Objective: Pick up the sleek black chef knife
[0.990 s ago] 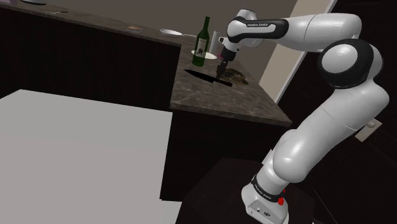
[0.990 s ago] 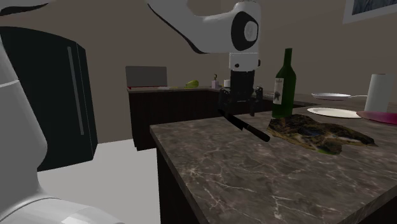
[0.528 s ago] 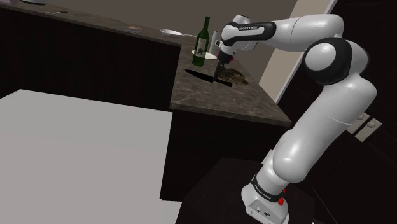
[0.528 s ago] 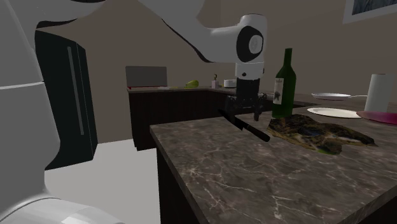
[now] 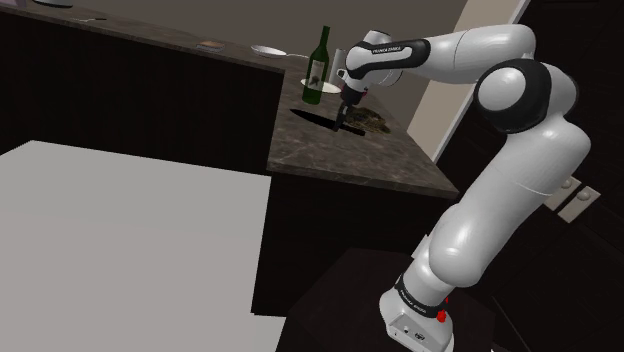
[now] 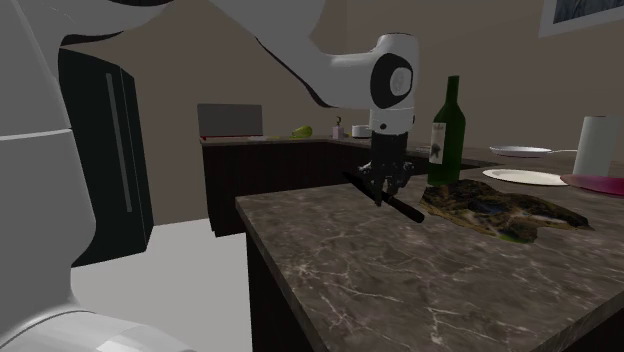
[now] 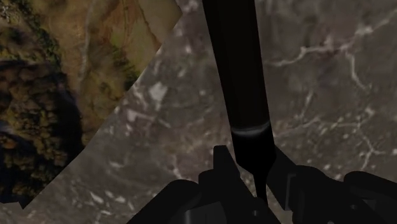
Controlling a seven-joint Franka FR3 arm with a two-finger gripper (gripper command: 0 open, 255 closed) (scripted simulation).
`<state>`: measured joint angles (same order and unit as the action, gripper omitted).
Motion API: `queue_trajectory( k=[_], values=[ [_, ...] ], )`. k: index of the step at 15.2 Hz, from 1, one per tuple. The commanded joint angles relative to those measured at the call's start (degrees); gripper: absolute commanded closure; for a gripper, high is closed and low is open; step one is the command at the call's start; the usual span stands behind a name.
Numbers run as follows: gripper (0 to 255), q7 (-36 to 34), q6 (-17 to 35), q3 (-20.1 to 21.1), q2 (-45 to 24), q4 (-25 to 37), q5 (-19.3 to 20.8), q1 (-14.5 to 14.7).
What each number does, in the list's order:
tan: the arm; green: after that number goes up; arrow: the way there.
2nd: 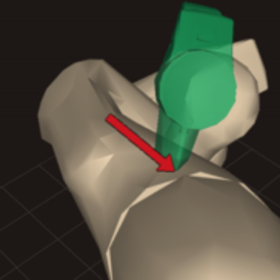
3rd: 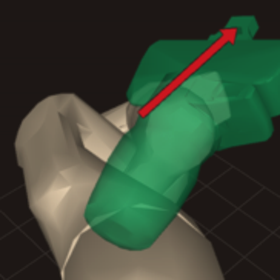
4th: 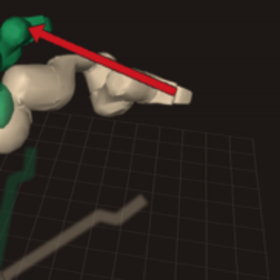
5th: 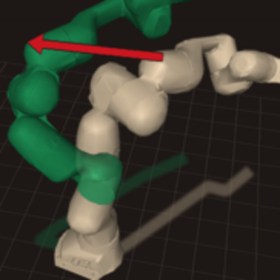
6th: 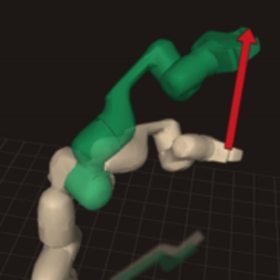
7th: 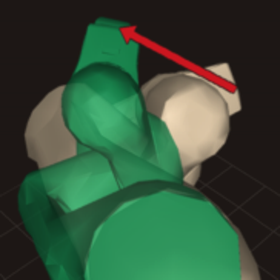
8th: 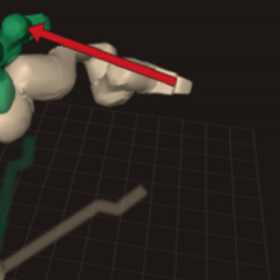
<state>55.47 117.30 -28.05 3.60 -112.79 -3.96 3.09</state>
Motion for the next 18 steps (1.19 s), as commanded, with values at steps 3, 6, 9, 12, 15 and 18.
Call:
queue_trajectory(
  k=[3, 6, 9, 12, 15, 18],
  values=[
    [255, 0.0, 0.01, -0.01, -0.01, -0.05, 0.01, -0.01],
    [255, -0.02, -0.01, -0.01, 0.02, -0.05, 0.03, -0.01],
    [255, -0.34, -2.26, 0.06, 0.38, 1.91, 0.3, 0.01],
    [255, -0.61, -4.53, 0.11, 0.6, 3.98, 0.48, 0.03],
    [255, -0.83, -6.81, 0.15, 0.71, 6.19, 0.59, 0.05],
    [255, -1.0, -9.12, 0.16, 0.68, 8.52, 0.63, 0.06]
  ],
)
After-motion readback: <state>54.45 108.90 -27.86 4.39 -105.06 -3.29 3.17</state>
